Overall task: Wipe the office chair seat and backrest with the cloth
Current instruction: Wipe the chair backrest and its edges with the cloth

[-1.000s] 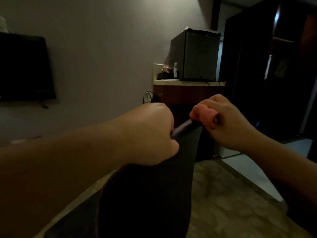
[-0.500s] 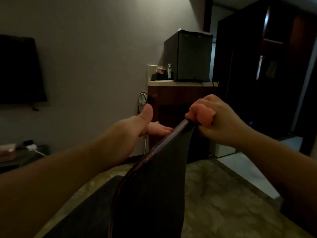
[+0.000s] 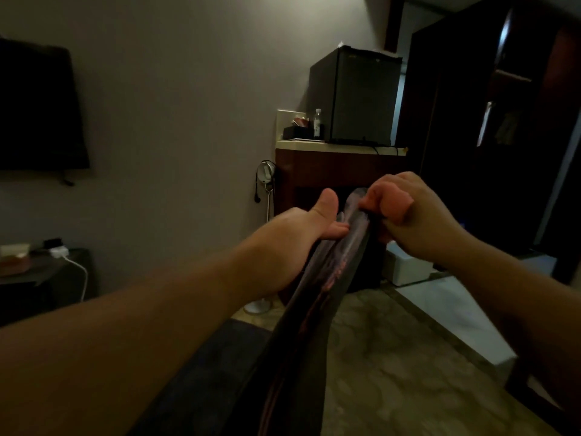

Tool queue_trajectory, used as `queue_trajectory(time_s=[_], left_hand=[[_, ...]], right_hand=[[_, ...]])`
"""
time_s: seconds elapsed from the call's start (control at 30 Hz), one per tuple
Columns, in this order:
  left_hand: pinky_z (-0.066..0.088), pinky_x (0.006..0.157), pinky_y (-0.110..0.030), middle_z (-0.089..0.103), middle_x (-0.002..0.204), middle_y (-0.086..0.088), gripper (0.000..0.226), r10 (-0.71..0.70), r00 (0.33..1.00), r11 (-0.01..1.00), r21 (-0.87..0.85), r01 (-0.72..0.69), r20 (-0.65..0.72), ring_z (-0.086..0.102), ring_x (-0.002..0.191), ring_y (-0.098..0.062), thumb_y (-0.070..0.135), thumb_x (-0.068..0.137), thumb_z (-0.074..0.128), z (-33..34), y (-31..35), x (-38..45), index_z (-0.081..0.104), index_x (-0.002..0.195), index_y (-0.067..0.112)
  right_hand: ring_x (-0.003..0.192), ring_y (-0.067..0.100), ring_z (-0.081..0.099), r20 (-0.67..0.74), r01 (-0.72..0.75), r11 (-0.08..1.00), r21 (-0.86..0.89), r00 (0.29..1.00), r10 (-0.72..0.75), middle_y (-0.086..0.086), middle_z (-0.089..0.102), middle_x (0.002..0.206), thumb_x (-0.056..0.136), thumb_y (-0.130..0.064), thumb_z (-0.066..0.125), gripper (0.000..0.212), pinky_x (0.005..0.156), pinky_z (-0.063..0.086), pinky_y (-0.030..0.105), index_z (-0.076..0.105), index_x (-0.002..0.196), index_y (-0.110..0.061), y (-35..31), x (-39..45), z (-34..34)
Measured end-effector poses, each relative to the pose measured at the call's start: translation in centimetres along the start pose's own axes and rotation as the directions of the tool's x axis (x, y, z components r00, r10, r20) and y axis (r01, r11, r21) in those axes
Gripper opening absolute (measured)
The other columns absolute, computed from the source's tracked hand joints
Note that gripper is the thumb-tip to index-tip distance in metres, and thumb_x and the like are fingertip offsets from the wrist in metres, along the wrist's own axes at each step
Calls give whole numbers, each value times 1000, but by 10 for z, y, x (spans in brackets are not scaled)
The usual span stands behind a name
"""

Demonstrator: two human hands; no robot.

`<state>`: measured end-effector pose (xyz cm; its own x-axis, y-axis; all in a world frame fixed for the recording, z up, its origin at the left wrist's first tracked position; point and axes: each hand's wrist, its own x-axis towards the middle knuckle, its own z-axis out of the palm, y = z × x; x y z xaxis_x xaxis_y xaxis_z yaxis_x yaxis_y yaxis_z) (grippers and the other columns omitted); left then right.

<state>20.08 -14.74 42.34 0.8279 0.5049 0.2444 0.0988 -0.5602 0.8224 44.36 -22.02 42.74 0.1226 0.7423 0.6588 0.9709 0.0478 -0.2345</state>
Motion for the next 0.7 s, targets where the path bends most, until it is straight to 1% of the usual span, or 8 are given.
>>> queue_trajectory(time_s=[0.03, 0.17, 0.3, 0.37, 0.43, 0.53, 0.63, 0.7], left_hand=[[36, 77, -5, 70, 131, 3, 111, -12, 1000, 1000, 4, 11, 15, 60, 106, 1, 93, 65, 14, 3, 2, 2, 73, 127, 24], [39, 58, 2, 63, 113, -7, 112, -7, 1000, 1000, 20, 7, 28, 55, 96, -15, 80, 64, 17, 10, 3, 8, 72, 125, 5], [34, 74, -14, 71, 130, -7, 109, 6, 1000, 998, 62, -7, 10, 63, 107, -12, 83, 62, 15, 14, 3, 16, 73, 126, 16], [32, 76, -14, 70, 128, 1, 105, 10, 1000, 999, 50, -10, 8, 59, 104, 0, 84, 63, 15, 15, 3, 20, 72, 126, 22], [32, 76, -14, 69, 119, 3, 106, 8, 1000, 999, 42, -8, 6, 58, 97, 0, 88, 65, 16, 17, 1, 23, 73, 123, 21], [35, 73, -12, 67, 105, 0, 111, 19, 1000, 999, 37, -19, -18, 58, 87, -5, 88, 69, 15, 20, -1, 27, 76, 119, 11], [40, 63, 0, 65, 105, -1, 109, 38, 999, 998, 44, -37, -32, 54, 80, 4, 79, 69, 15, 24, 1, 31, 74, 123, 6], [36, 66, 3, 66, 109, 9, 101, 47, 999, 998, 46, -46, -24, 56, 82, 12, 77, 72, 14, 27, 2, 34, 73, 126, 16]], right_hand=[[121, 17, 48, -23, 12, 1000, -6, 1000, -12, -16, 49, 117, 85, -27, 71, 34, 96, 50, 40, 52, 102, -51, -2, -6, 2], [111, 12, 48, -43, 368, 923, -117, 926, -374, -27, 45, 107, 86, -30, 70, 25, 92, 45, 28, 56, 104, -42, -16, -38, -5], [116, 15, 47, -33, 125, 991, -43, 991, -127, -25, 48, 109, 85, -29, 73, 38, 97, 50, 42, 49, 96, -56, 5, -9, -3], [117, 11, 43, -57, 24, 999, -37, 998, -26, -26, 45, 109, 89, -22, 74, 43, 96, 44, 32, 48, 94, -56, 8, -5, 5], [115, 11, 44, -79, 85, 995, -47, 993, -89, -20, 50, 111, 90, -25, 72, 35, 90, 36, 21, 49, 98, -51, -2, -20, 5], [111, 17, 51, -72, 247, 969, 11, 967, -245, -10, 56, 117, 86, -30, 69, 25, 90, 44, 26, 56, 104, -41, -18, -44, -3], [115, 15, 47, -23, 210, 978, -15, 977, -210, -28, 47, 107, 85, -34, 66, 20, 94, 52, 41, 56, 101, -42, -10, -29, -8], [114, 12, 44, -41, 124, 992, 7, 992, -123, -32, 43, 103, 91, -29, 67, 24, 100, 50, 44, 52, 97, -47, -3, -13, -4]])
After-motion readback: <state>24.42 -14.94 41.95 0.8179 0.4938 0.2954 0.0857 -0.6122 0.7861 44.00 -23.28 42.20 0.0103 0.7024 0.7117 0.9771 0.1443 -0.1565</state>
